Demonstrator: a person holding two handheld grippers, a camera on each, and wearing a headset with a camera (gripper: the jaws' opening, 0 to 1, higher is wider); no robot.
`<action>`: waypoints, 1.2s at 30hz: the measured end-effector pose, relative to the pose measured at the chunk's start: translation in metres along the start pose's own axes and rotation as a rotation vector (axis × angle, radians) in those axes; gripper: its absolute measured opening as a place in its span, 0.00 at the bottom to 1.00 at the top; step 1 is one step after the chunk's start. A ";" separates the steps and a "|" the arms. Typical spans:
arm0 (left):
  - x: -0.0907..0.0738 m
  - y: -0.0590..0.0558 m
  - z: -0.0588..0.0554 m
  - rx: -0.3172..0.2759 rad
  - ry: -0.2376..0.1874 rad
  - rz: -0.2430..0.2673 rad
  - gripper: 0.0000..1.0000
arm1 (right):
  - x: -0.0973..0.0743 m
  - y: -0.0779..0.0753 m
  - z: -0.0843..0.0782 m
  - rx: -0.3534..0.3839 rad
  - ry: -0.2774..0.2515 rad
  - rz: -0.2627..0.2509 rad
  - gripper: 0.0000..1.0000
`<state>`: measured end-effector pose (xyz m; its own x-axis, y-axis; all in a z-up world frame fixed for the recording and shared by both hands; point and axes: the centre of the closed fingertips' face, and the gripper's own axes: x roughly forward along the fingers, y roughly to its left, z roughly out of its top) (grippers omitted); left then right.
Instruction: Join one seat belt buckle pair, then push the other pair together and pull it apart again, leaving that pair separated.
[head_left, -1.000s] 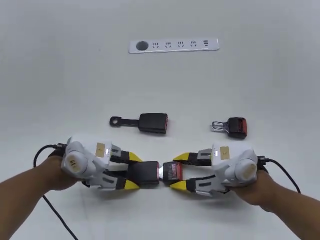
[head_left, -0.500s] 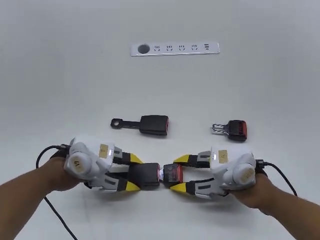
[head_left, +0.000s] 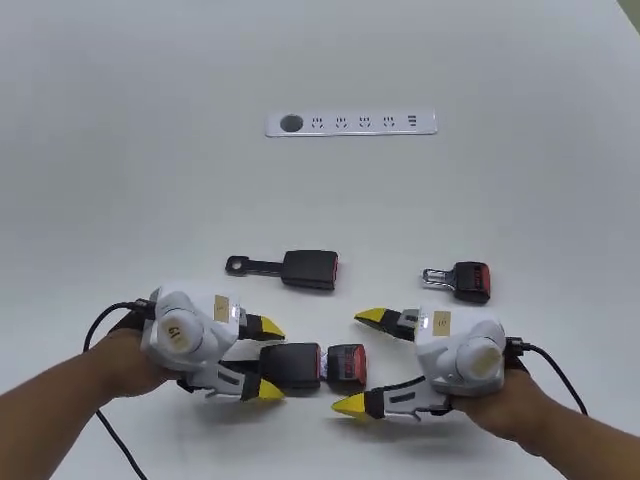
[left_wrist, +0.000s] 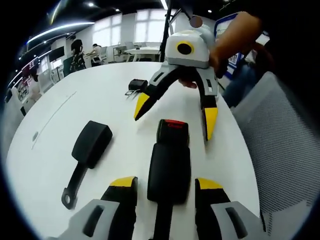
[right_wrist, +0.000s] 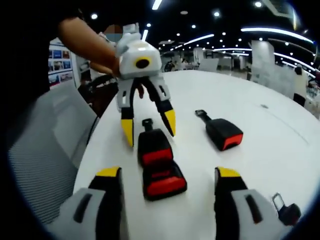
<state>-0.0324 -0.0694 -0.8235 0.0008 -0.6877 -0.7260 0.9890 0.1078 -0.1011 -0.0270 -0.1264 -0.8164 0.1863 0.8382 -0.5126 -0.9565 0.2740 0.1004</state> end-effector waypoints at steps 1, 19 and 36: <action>-0.003 0.001 0.005 -0.013 -0.020 0.017 0.48 | -0.002 0.000 0.002 -0.004 0.002 -0.006 0.77; -0.044 0.042 0.037 -0.067 -0.136 0.198 0.87 | -0.040 -0.033 0.005 0.030 0.000 -0.108 0.89; -0.052 0.081 0.058 0.017 -0.120 0.193 0.92 | -0.088 -0.093 -0.010 0.070 0.013 -0.223 0.90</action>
<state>0.0564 -0.0665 -0.7551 0.2065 -0.7360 -0.6448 0.9713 0.2338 0.0442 0.0430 -0.2304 -0.7892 0.3877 0.7475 -0.5394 -0.8740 0.4840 0.0425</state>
